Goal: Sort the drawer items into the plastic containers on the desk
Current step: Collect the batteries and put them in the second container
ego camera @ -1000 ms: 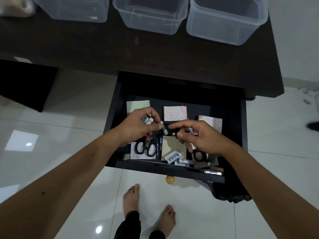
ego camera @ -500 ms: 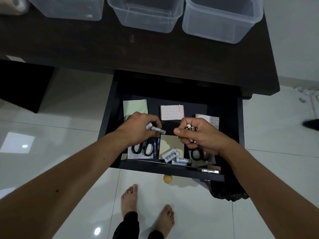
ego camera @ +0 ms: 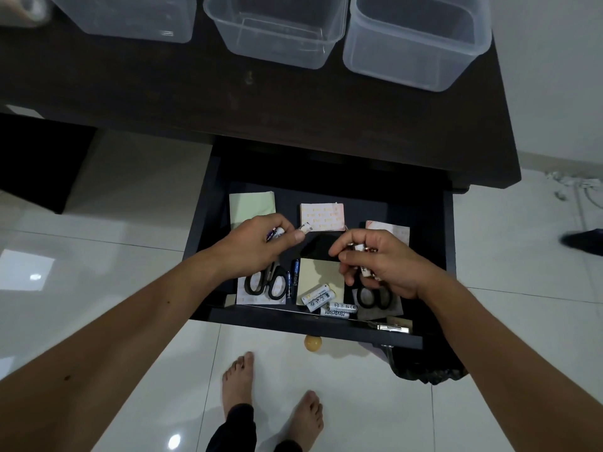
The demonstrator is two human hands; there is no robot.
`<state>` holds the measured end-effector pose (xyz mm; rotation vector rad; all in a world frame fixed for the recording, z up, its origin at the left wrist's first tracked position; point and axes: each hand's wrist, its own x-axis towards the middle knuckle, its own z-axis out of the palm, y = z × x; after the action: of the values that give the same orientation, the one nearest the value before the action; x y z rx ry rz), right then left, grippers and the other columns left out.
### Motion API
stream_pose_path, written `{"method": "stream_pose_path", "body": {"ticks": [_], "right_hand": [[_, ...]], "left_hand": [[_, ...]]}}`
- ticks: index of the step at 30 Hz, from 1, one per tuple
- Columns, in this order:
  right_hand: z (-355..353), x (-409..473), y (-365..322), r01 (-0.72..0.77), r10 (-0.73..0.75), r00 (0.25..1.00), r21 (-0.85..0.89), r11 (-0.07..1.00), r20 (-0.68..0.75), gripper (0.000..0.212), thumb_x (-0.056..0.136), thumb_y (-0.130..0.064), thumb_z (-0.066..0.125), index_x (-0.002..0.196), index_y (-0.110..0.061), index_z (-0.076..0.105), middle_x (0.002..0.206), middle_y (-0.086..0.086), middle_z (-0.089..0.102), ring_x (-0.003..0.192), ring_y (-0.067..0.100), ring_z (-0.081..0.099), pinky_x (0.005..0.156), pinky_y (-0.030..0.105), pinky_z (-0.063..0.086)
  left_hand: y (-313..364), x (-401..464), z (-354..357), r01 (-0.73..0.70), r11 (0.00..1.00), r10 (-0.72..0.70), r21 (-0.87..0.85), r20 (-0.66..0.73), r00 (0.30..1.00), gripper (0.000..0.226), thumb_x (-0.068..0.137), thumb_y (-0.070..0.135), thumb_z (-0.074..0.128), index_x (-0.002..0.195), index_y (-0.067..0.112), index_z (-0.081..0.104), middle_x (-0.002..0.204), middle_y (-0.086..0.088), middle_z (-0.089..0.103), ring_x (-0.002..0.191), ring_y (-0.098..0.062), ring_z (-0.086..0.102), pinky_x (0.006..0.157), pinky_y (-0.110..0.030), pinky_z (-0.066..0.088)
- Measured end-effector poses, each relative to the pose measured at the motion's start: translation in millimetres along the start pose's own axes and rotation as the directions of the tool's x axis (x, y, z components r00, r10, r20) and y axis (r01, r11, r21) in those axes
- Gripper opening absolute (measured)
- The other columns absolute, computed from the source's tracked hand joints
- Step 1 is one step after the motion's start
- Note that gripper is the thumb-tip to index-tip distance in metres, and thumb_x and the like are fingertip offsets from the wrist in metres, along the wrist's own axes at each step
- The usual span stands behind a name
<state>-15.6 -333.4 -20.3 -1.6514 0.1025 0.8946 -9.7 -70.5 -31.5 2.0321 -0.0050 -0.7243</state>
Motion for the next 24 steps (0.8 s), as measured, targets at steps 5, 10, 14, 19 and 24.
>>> {"method": "stream_pose_path", "body": {"ticks": [5,10,14,19,24], "right_hand": [[5,-1,4,-0.032,0.038,0.998,-0.110,0.993,0.055,0.019,0.095,0.002,0.066,0.090,-0.012,0.077,0.074,0.017,0.067,0.058,0.026,0.057,0.038,0.021,0.033],[5,0,6,-0.042,0.054,0.996,-0.149,0.988,0.075,0.008,0.095,-0.006,0.070,0.092,-0.006,0.077,0.068,0.012,0.064,0.055,0.026,0.054,0.042,0.026,0.041],[4,2,7,-0.018,0.039,0.995,-0.213,0.977,0.095,0.023,0.097,-0.021,0.074,0.089,0.000,0.075,0.071,0.009,0.067,0.058,0.020,0.065,0.046,0.029,0.049],[11,2,5,0.124,-0.080,0.989,-0.421,0.898,0.121,0.014,0.098,-0.019,0.073,0.108,-0.018,0.083,0.087,-0.013,0.077,0.071,-0.001,0.071,0.065,0.014,0.053],[14,12,12,0.175,-0.115,0.984,-0.652,0.738,0.134,0.034,0.075,-0.037,0.092,0.108,-0.035,0.082,0.092,-0.020,0.070,0.094,-0.003,0.065,0.082,0.015,0.047]], "left_hand": [[3,0,-2,0.018,0.996,-0.019,-0.082,-0.008,1.000,0.023,0.094,0.038,0.078,0.096,0.018,0.065,0.089,0.006,0.065,0.076,-0.007,0.063,0.068,-0.030,0.054],[5,2,0,0.003,0.941,0.018,-0.338,0.060,0.998,0.027,0.098,0.014,0.074,0.123,0.020,0.066,0.093,-0.002,0.065,0.069,-0.014,0.066,0.059,-0.024,0.054],[7,2,-2,0.014,0.938,0.018,-0.348,0.089,0.996,0.027,0.104,0.011,0.065,0.127,0.024,0.072,0.091,-0.005,0.063,0.072,-0.014,0.066,0.057,-0.022,0.053],[8,4,-1,0.041,0.926,-0.008,-0.376,0.089,0.996,0.014,0.096,-0.003,0.068,0.100,0.010,0.066,0.089,-0.013,0.065,0.068,-0.016,0.067,0.052,-0.023,0.050],[4,5,0,0.083,0.945,-0.052,-0.316,0.104,0.993,0.019,0.090,0.006,0.082,0.094,0.010,0.063,0.068,-0.001,0.068,0.053,-0.010,0.064,0.045,-0.021,0.047]]}}
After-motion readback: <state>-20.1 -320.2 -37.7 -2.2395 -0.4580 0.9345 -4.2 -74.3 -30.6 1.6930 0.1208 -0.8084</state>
